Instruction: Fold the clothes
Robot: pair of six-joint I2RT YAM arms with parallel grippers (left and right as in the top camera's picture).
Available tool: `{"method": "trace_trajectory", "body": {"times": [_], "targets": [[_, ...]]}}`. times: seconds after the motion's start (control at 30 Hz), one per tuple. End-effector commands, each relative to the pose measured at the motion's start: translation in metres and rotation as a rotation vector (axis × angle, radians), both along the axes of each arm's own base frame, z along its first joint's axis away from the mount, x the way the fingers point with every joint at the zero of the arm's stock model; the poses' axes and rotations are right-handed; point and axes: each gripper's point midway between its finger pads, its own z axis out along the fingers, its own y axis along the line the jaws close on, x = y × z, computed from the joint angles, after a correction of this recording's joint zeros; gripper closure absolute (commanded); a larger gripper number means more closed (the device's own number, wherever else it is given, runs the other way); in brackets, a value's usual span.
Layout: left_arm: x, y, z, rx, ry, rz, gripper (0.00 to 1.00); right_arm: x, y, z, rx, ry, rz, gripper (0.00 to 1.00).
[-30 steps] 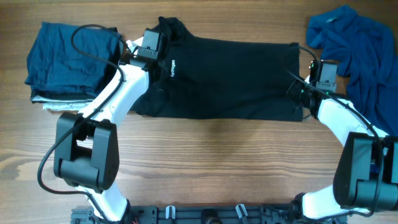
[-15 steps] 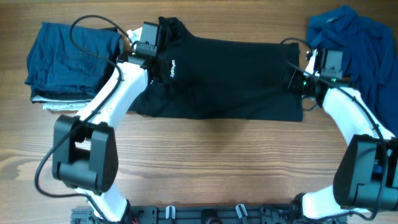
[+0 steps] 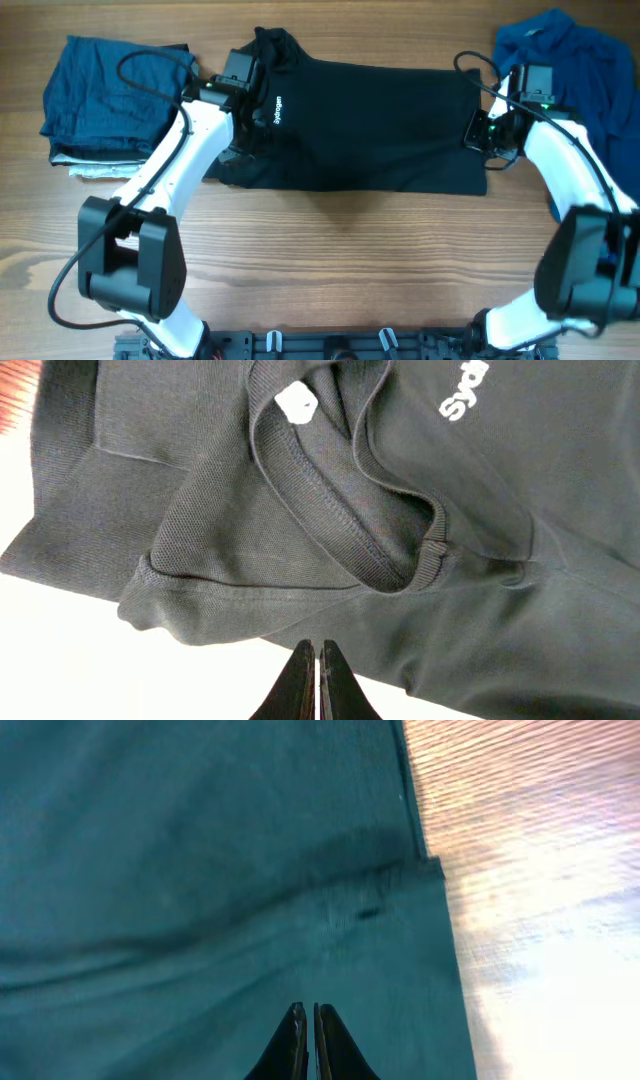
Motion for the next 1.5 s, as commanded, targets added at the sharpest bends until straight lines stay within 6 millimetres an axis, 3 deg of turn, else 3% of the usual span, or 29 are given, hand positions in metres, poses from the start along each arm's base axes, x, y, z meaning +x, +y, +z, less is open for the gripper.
{"method": "trace_trajectory", "body": {"times": [0.0,0.1,0.2,0.33,0.47,0.57,0.73,1.03,1.2,1.47], "targets": [[-0.003,0.001,-0.014,-0.006,0.027,0.009,0.96,-0.002,0.001,-0.034,0.017,0.064,0.002,0.96],[-0.005,0.001,-0.016,0.000,0.035,-0.008,0.96,0.002,-0.009,-0.054,-0.035,0.084,-0.014,0.96],[0.004,0.001,-0.018,0.004,-0.005,-0.022,0.96,0.003,-0.010,-0.059,-0.037,0.088,-0.015,0.95],[0.014,-0.001,-0.021,-0.002,-0.037,-0.021,0.96,0.003,-0.010,-0.059,-0.037,0.088,-0.015,0.95],[0.011,0.000,-0.046,0.018,0.022,-0.021,0.96,0.003,-0.010,-0.059,-0.036,0.088,-0.018,0.96],[0.029,0.012,-0.058,0.098,-0.033,-0.004,0.96,0.003,-0.010,-0.059,-0.035,0.088,-0.022,0.95],[0.052,0.011,-0.054,0.107,-0.128,0.009,0.96,0.003,-0.010,-0.059,-0.035,0.089,-0.022,0.95],[0.061,0.009,-0.073,0.105,-0.135,0.009,0.96,0.003,-0.010,-0.059,-0.035,0.088,-0.022,0.95],[0.084,0.002,-0.066,0.077,-0.232,0.016,0.96,0.004,-0.010,-0.059,-0.035,0.085,-0.022,0.94],[0.133,-0.010,-0.038,0.038,-0.460,-0.018,0.96,0.003,-0.010,-0.059,-0.035,0.086,-0.022,0.93]]}}
